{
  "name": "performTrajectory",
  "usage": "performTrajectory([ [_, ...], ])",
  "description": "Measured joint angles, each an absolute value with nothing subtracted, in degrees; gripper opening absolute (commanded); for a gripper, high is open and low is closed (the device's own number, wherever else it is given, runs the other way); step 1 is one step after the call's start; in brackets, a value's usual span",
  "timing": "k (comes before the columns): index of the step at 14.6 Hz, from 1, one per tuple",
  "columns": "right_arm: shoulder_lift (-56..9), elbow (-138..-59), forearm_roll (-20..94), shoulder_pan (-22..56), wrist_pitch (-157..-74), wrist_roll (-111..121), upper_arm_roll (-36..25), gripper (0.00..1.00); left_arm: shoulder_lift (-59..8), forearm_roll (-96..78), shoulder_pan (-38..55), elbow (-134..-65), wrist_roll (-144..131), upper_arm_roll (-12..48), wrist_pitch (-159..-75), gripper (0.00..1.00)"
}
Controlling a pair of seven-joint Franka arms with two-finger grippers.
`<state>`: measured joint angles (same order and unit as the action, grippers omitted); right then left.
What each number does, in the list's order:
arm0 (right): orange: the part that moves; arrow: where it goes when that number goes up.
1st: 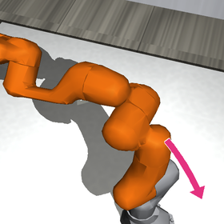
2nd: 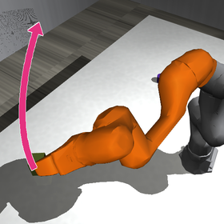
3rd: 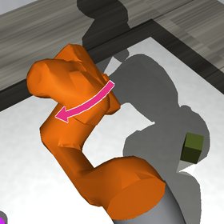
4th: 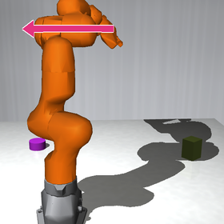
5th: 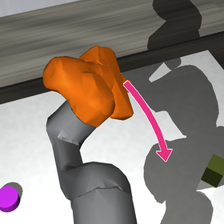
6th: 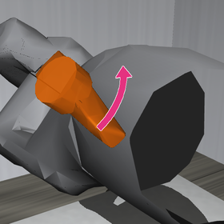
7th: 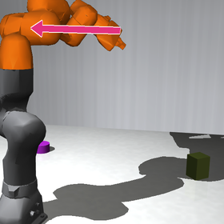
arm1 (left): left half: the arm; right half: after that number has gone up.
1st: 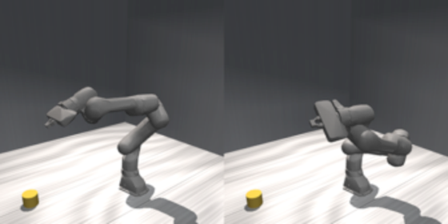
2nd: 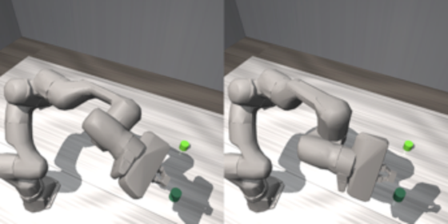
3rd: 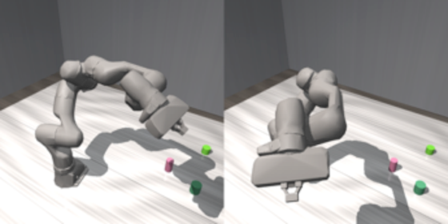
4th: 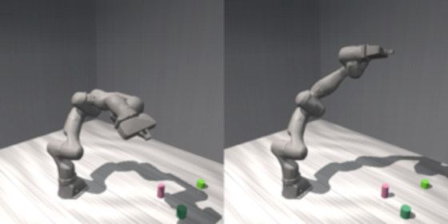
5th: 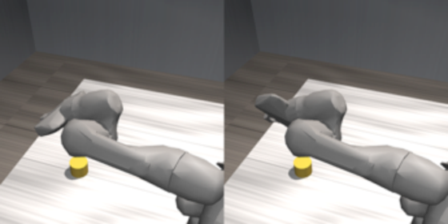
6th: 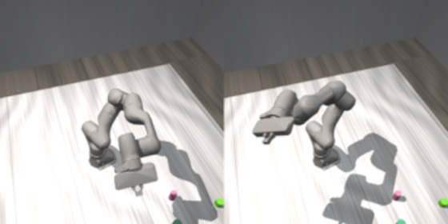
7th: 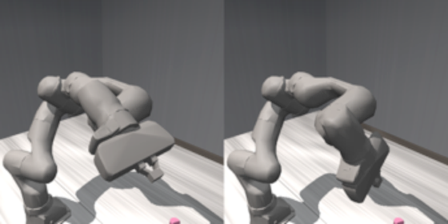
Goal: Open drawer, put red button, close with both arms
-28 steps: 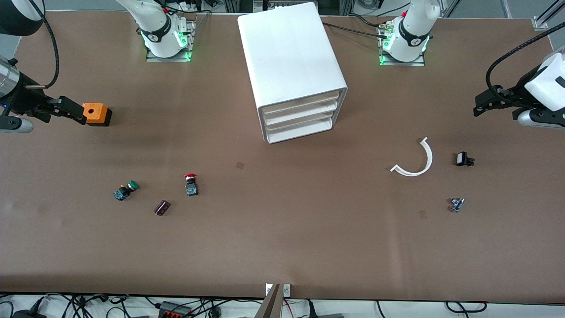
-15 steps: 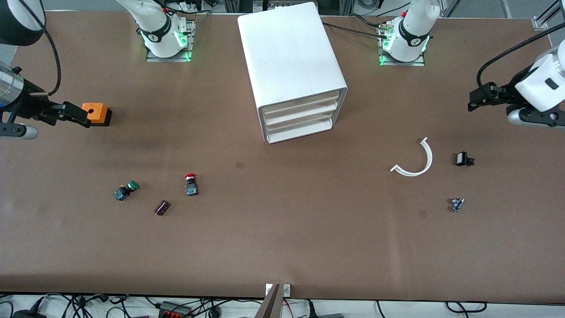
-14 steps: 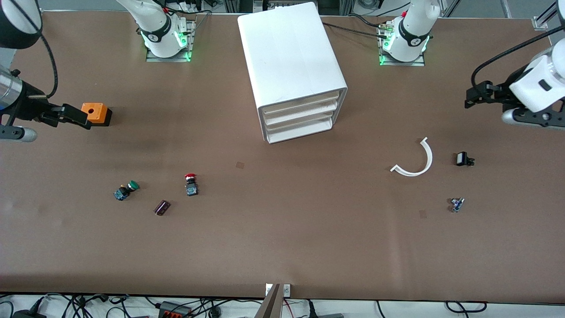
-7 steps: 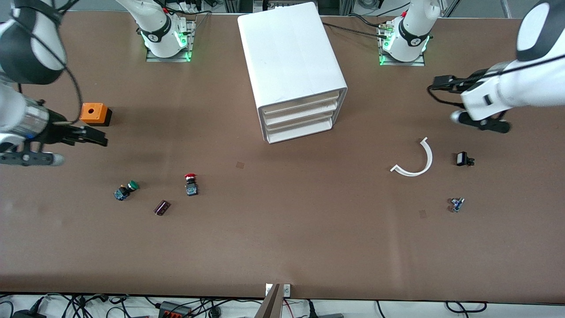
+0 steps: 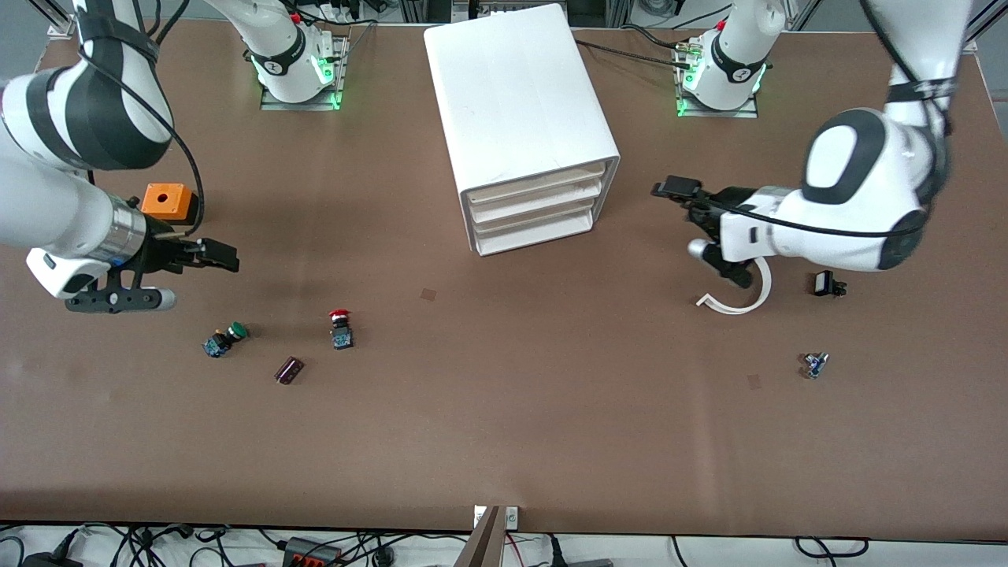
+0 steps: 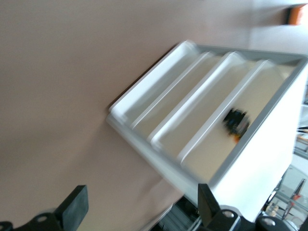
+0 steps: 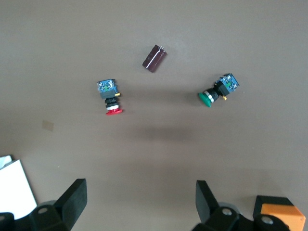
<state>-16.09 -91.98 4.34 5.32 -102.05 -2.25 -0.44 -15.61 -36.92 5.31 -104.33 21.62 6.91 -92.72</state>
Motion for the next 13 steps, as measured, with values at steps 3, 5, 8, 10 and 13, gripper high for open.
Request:
performTrajectory([
  [3,-19.87,-91.92,4.34,5.68,-104.16,-1.84,-0.30,1.00,-17.61,-42.32,5.53,-108.76,29.38,10.42,-99.64,1.00],
  [5,-22.90,-91.80,4.34,7.18,-106.81,-1.79,-0.19,1.00,-19.77,-45.92,5.58,-109.84,34.48,11.08,-100.67,1.00],
  [8,-26.92,-91.35,4.34,8.79,-110.95,-1.80,-0.13,1.00,-22.29,-49.57,5.56,-112.66,38.10,11.19,-102.81,1.00],
  [10,-29.58,-91.27,4.34,9.25,-113.33,-1.79,-0.11,1.00,-23.18,-51.94,5.56,-114.53,42.53,11.52,-105.74,1.00],
  [13,-33.14,-91.10,4.34,11.07,-117.16,-1.74,-0.03,1.00,-24.02,-58.55,5.82,-117.62,47.69,12.84,-108.27,0.92],
])
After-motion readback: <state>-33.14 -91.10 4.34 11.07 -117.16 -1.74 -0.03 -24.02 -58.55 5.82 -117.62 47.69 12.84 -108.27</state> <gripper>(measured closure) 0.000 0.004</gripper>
